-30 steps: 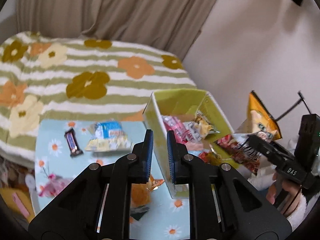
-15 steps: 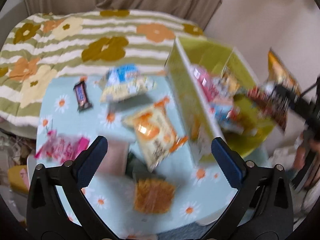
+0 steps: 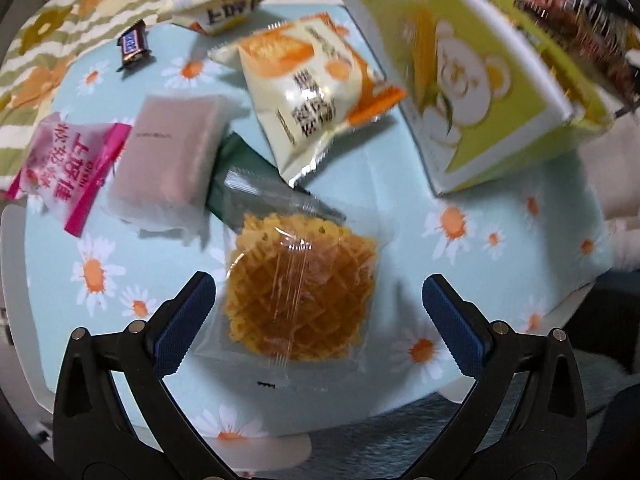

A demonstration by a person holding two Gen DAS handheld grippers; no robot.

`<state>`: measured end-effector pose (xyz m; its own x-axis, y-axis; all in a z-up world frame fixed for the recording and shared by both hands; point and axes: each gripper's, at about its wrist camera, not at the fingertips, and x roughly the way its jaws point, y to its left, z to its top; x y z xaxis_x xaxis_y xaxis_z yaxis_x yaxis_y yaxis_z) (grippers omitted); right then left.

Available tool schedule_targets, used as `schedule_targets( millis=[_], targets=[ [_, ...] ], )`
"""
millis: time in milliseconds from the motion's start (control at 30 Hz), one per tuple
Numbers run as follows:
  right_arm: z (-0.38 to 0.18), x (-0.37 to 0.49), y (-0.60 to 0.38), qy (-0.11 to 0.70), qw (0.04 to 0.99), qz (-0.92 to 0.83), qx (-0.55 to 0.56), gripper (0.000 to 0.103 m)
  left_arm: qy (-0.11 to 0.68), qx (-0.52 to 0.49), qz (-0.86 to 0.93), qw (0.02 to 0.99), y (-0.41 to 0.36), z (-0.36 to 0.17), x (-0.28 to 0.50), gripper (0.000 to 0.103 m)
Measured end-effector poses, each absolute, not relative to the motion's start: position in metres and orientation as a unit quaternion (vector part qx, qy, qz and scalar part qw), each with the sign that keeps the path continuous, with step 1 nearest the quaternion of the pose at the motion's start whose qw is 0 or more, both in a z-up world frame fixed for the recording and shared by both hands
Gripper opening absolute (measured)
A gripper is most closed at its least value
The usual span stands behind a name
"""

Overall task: Organize snacks
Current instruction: 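Carry both packets over the cardboard box and release them inside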

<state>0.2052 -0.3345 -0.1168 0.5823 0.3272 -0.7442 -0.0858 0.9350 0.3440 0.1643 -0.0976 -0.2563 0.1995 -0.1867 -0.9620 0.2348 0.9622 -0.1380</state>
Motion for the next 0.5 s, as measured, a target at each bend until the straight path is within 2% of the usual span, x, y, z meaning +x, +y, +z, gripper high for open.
schedule_targets(
  millis=[100, 300, 500],
  targets=[
    [-0.117, 0.204, -0.336, 0.442, 0.879, 0.121, 0.132, 0.079, 0.617, 0.041, -0.124, 0.776, -0.102, -0.267, 0.16, 0.102],
    [-0.116, 0.204, -0.336, 0.441, 0.879, 0.124, 0.129, 0.079, 0.622, 0.063, -0.111, 0.772, -0.103, -0.284, 0.156, 0.083],
    [-0.116, 0.204, -0.337, 0.442, 0.879, 0.123, 0.131, 0.079, 0.616, 0.058, -0.117, 0.777, -0.098, -0.284, 0.151, 0.075]
  ],
)
